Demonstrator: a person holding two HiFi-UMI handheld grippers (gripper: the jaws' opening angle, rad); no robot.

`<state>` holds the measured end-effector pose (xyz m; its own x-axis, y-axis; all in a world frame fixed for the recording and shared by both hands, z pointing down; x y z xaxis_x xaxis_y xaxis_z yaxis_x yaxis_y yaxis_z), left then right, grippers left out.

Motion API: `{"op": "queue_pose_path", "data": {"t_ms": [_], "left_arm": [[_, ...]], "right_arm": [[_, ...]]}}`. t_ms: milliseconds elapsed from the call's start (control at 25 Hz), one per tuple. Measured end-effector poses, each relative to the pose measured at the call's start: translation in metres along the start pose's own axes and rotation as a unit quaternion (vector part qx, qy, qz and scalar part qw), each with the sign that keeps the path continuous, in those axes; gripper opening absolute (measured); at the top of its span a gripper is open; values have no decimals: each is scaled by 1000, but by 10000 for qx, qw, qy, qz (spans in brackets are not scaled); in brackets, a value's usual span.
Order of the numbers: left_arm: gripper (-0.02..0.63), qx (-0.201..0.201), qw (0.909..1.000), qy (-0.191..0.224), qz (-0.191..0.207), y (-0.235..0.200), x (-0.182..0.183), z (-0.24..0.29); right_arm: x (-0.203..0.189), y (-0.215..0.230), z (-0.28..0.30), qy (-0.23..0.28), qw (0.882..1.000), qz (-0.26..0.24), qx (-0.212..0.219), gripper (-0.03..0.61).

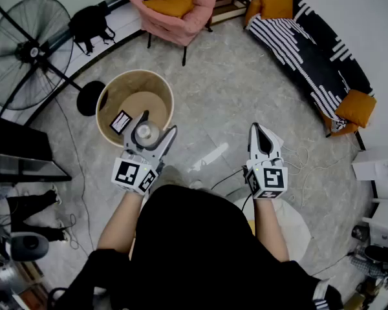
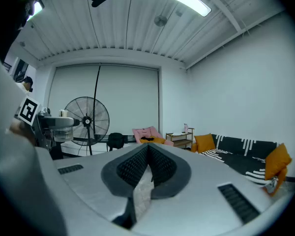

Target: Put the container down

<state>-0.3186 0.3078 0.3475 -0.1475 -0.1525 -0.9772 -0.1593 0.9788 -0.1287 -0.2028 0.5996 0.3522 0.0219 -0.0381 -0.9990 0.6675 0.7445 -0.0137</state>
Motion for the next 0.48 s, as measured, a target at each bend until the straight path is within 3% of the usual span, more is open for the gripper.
{"op": "queue_pose_path", "data": {"t_ms": [120,320,480], "left_arm": [[373,-58,10000,-22,1,2,-2,11],[373,-135,9999,-46,-69,-4,-6,37],[373,-213,9997,-69,-132,-16,-16,72]], "right_arm": [[1,4,4,34,10000,32,-63,21],[1,22,7,268,9982,489,-212,21],[-9,44,20,72,9986,316,-406,21]]}}
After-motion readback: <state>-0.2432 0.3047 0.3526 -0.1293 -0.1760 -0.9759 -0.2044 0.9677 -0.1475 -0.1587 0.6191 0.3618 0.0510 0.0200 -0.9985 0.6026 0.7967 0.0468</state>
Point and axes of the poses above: the fingertips, and each gripper's own axes: z forward along the fingers, y to its right, x out of its top, the point moved 7 cm from there along -z, backward along the fingers, and after that the axes turned 7 degrees about y, right-handed, at the moved point
